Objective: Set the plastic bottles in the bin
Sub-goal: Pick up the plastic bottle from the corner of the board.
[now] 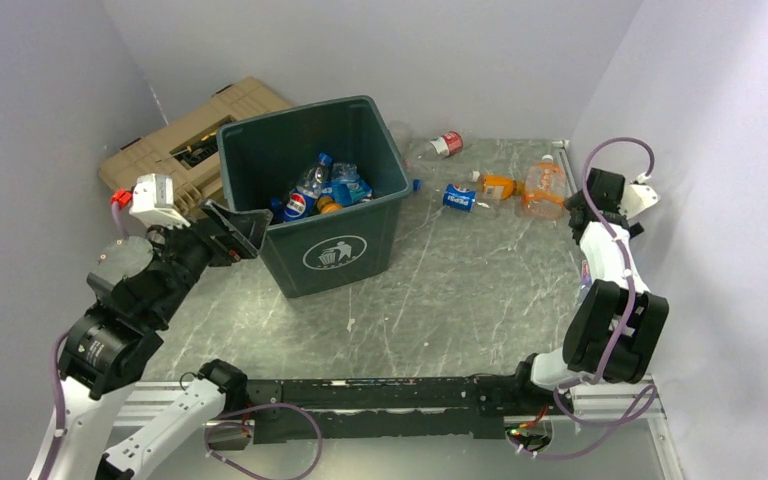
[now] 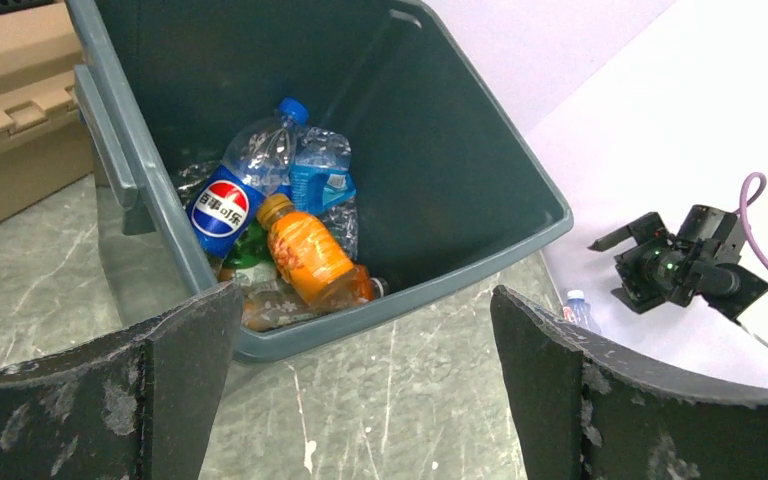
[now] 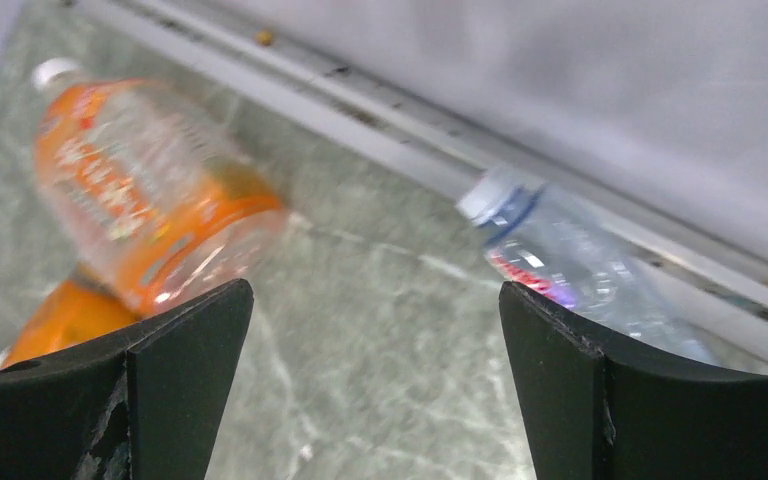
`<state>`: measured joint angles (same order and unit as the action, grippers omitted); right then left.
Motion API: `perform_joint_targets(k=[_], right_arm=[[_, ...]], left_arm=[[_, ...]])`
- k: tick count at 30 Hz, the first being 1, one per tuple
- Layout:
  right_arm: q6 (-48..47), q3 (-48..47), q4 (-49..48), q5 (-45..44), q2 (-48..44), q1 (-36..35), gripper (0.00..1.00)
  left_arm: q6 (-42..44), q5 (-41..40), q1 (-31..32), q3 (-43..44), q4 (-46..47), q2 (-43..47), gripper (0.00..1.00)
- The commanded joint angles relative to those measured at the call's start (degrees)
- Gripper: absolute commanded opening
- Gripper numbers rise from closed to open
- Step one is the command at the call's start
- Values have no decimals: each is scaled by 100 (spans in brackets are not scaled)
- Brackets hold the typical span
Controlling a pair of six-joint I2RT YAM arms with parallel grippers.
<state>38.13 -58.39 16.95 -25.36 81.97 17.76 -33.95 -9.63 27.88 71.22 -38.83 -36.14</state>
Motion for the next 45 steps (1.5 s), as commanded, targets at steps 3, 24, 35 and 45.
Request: perform_joint_targets(k=[3, 24, 35, 45], right_arm=[[-281, -3, 1009, -993, 161, 475, 100], [-276, 709, 1022, -1319, 309, 606, 99], [-371, 1086, 547, -526, 444, 628, 96], [-107, 1265, 532, -239, 499, 615, 95]], left_arm=[[-97, 294, 3, -157, 361, -14, 99], [-275, 771, 7, -453, 405, 230, 100], [-271, 991, 3, -475, 458, 47, 99], [-495, 1365, 7, -480, 618, -140, 100]])
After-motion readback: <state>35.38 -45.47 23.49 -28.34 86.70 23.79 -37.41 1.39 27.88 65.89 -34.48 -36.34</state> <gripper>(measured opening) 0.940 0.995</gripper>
